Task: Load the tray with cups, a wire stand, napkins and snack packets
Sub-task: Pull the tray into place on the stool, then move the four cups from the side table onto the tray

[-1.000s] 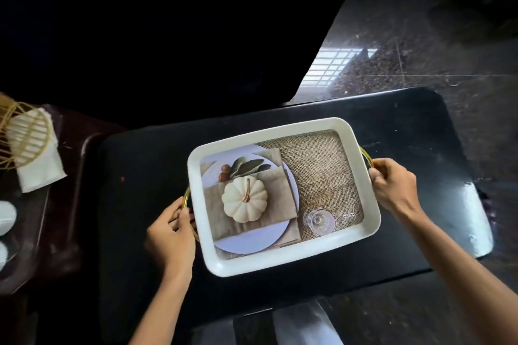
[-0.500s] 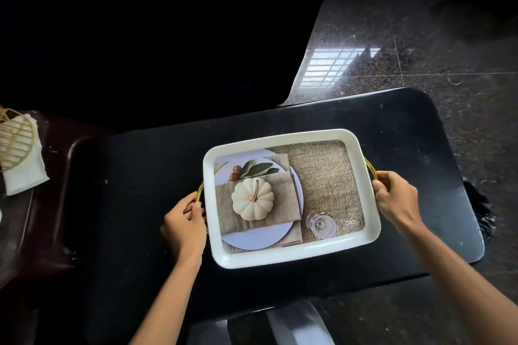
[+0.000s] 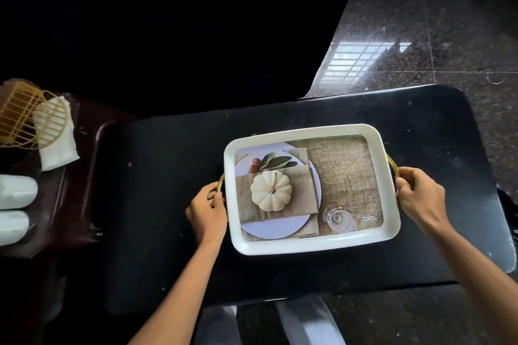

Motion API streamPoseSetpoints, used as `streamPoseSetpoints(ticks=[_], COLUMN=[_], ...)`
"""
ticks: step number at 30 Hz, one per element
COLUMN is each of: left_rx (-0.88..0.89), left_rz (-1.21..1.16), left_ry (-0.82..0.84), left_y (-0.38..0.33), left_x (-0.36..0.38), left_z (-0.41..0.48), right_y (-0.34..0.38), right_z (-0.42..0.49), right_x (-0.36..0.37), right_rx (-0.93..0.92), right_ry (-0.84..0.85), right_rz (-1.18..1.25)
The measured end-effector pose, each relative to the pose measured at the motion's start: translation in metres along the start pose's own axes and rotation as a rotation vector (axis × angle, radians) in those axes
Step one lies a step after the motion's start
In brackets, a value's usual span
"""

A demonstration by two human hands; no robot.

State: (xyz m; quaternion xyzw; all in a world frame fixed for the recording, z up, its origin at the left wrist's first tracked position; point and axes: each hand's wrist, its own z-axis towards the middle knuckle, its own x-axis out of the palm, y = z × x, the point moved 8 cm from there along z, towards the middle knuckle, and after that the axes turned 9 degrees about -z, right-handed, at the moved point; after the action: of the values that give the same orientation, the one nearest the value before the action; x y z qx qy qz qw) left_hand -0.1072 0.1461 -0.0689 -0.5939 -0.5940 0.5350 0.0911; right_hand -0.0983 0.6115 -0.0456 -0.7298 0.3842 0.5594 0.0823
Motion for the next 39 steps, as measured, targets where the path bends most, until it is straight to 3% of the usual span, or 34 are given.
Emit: streamPoseSetpoints(ticks=[4,8,10,19,29,35,39], left_rx=[0.206,0.552,0.595,0.480,0.361,0.306,0.287], left_rz=[0.158,0.509,0.625,0.706,0.622,0.443,0.267], left_ry=[0.092,0.133,0.136,-0.026,-0.306,-0.311,-0.259], left_y=[-0.015,-0.034,-0.033,-0.005,0.040,0.063,0.069], left_x=[0.001,-0.010,-0.023,-0.151,-0.329,-0.378,-0.381], left_z=[-0.007,-0.023,-0.025,-0.006,0.042,0.082,0.100], right_y=[0.034,0.112,0.148,0.291,0.423,0.483,0.507], right_z=[-0.025,-0.082,-0.110,-0.231,-0.349,-0.399,-0.416], right_x=[-0.012,0.020,0.044,0.143,0.212,0.257,0.281], right_rx=[-0.205,-0.524,-0.608,-0.936,-1.214,-1.285,-1.238], right_ry=[-0.178,-0.094,-0.056,0.026,0.105,0.223,0.273], right_rz=[-0.131,-0.254,-0.323,-0.362,-0.325,-0.280,-0.220])
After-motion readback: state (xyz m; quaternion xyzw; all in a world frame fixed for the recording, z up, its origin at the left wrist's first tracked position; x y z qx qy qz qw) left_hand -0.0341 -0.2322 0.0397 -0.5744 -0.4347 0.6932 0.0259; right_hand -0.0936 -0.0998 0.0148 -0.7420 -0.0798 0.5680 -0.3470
